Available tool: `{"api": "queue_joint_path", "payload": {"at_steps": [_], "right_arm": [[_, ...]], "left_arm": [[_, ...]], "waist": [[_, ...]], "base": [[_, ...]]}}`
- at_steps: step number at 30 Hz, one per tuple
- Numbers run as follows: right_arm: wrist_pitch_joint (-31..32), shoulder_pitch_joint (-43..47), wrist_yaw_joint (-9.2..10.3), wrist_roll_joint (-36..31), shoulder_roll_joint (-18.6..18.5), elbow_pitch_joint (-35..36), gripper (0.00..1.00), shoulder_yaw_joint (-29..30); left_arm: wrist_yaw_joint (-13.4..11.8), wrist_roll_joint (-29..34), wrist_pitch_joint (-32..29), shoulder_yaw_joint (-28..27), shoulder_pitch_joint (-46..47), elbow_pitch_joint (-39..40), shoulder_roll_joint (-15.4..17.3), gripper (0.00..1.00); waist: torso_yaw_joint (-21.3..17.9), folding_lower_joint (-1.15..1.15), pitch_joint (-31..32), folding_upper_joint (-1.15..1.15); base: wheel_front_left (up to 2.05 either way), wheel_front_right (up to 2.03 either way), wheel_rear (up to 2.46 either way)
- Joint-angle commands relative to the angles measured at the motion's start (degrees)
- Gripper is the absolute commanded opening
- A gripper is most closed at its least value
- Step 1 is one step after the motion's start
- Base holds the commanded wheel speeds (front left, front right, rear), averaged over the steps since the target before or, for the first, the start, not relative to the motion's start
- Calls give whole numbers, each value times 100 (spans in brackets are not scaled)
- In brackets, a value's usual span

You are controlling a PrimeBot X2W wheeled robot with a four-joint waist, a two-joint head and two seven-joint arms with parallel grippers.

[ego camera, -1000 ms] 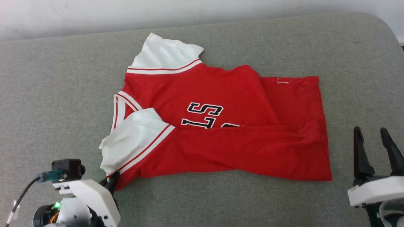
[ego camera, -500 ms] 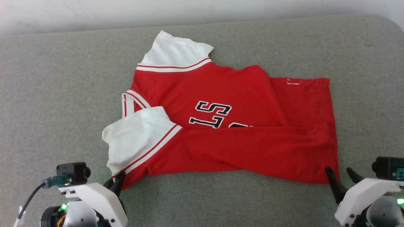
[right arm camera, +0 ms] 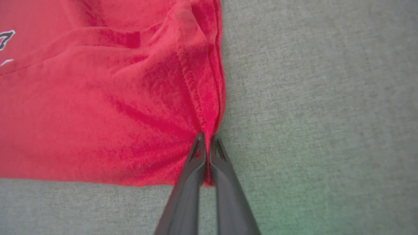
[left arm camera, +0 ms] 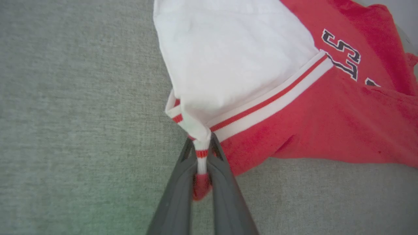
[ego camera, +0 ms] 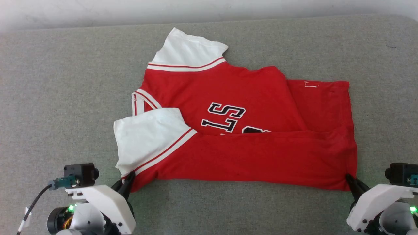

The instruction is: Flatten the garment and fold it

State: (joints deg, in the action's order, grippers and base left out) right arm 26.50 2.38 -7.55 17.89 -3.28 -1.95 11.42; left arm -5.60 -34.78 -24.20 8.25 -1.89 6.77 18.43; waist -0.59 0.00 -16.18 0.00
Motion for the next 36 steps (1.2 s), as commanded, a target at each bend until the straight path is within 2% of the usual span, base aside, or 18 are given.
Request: {"api": "queue_joint_path", "payload": {"at_steps": [1,8,18,25,30,31,32,33,34,35,36], "right_arm": [[-17,-58,6,-9,40,-88,0,-30],[27,-176,6,-278,40,470,0,175],[766,534,6,-261,40,1560,0,441],[1099,1199,6,52,40,1737,0,624],[1000,1197,6,40,40,1592,0,552],[963,1169,6,71,40,1546,0,507],[927,1142,6,103,40,1492,0,483],[892,1120,6,104,40,1443,0,464],[839,1097,6,82,40,1414,29,444],[792,1077,6,75,40,1381,56,436],[755,1061,6,80,40,1344,100,432]], "left_arm": [[23,-42,15,-37,63,-19,7,0],[-115,-102,290,-415,-31,210,74,0],[-196,-286,-211,-350,-1076,905,247,0],[-279,-590,-427,-234,-1730,1189,78,0],[-155,-758,-282,-204,-1626,980,-75,0],[-117,-792,-266,-189,-1576,904,-98,11],[-93,-808,-227,-190,-1513,823,-123,37],[-68,-838,-196,-188,-1457,743,-154,56],[-44,-857,-181,-179,-1409,664,-171,86],[-28,-859,-167,-169,-1374,596,-179,100],[-18,-858,-149,-163,-1348,545,-187,100]], "waist": [[-22,0,3,0],[-113,0,68,0],[-126,0,262,0],[-76,0,210,0],[-56,0,200,0],[-55,0,206,0],[-55,0,213,0],[-54,0,220,0],[-53,0,229,0],[-57,0,240,0],[-62,0,252,0]], "base": [[0,0,0],[0,0,0],[0,0,0],[0,0,0],[0,0,0],[0,0,0],[0,0,0],[0,0,0],[0,0,0],[0,0,0],[0,0,0]]}}
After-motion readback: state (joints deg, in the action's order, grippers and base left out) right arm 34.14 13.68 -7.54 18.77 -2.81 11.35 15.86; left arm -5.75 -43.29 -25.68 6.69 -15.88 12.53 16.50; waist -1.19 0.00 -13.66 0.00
